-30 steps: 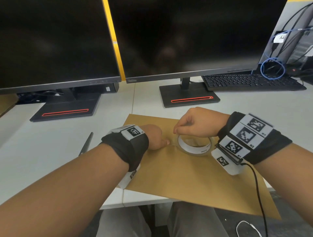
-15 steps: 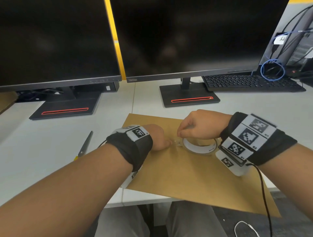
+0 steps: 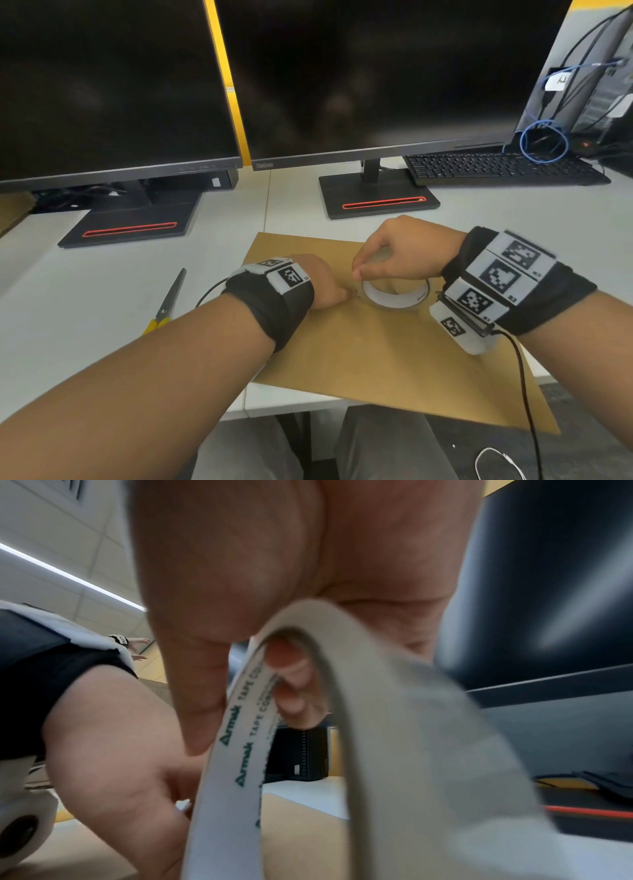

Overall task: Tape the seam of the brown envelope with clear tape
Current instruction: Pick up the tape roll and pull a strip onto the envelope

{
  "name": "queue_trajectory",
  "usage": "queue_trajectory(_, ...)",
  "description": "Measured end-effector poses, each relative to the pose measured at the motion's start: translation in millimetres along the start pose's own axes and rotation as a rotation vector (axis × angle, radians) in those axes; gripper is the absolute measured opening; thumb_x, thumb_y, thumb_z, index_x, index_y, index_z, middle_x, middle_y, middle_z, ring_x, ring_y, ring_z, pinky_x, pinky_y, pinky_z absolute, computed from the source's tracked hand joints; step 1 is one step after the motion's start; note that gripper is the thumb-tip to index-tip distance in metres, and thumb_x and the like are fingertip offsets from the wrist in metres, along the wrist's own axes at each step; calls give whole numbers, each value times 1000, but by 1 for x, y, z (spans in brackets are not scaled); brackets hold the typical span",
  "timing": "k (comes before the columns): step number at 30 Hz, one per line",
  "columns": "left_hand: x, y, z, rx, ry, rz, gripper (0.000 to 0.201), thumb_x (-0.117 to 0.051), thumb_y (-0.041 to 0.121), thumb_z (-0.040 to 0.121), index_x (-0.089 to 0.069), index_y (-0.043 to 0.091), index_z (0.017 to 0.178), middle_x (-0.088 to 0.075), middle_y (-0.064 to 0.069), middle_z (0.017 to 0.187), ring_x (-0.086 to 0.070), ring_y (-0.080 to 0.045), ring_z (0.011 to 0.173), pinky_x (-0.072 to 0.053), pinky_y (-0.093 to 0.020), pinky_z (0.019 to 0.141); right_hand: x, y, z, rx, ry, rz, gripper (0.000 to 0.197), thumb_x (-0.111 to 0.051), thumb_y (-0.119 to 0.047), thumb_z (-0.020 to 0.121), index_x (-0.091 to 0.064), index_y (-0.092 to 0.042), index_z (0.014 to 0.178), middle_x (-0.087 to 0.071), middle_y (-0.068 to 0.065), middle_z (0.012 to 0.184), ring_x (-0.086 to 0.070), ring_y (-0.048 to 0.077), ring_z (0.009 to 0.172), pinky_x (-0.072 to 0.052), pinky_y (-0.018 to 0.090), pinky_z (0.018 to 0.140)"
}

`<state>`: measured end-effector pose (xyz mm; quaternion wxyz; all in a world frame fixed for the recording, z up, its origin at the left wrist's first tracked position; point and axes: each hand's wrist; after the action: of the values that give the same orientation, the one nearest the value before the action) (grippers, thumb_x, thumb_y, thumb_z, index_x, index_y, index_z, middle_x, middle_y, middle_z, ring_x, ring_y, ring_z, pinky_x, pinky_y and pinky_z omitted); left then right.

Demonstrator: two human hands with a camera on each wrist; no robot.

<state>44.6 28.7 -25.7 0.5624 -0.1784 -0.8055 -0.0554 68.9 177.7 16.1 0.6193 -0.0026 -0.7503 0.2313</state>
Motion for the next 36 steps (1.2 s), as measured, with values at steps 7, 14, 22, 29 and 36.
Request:
queue_trajectory(7,-2,0,2,-1,1,16,64,-34,64,93,-63,10,112,-64,-9,110,-60,-26,105,-44,-35,92,-6,-3,2,28,-4,2,16,-63,-33,83,-78,-30,87,-66,-21,80,-60,7,85,-50,27,85)
queue_trajectory(14,-1,-1,1,-1,-3,21,65,-35,64,93,-63,9,113,-64,-10,114,-60,-26,107,-44,-34,92,-7,-6,3,34,-31,-44,20,-59,-31,85,-78,-27,89,-62,-23,71,-59,8,79,-50,25,78)
queue_trajectory(22,0,0,2,0,-7,36,67,-33,64,94,-62,8,117,-62,-11,119,-58,-27,111,-43,-35,95,-4,-6,-1,11,-82,-103,21,-59,-32,86,-78,-25,94,-73,-14,93,-61,10,85,-50,25,80)
queue_trajectory(29,3,-3,-5,-22,-8,37,68,-34,65,93,-58,9,123,-60,-10,123,-57,-27,112,-43,-36,95,-4,1,-8,10,-34,-102,21,-60,-32,86,-77,-26,97,-74,-13,102,-57,5,85,-43,19,80)
queue_trajectory(36,-7,-20,-24,-218,55,12,36,-45,28,99,-44,22,134,-46,-1,128,-54,-22,108,-49,-38,90,-3,3,-7,-13,-35,-67,20,-61,-34,85,-77,-28,95,-74,-13,102,-63,9,95,-49,25,89)
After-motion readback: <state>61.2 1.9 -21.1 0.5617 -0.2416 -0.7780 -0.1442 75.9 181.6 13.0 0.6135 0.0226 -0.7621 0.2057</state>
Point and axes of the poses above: each hand's wrist, its own z-axis towards the middle knuckle, its own x-axis out of the back of the hand, y = z × x
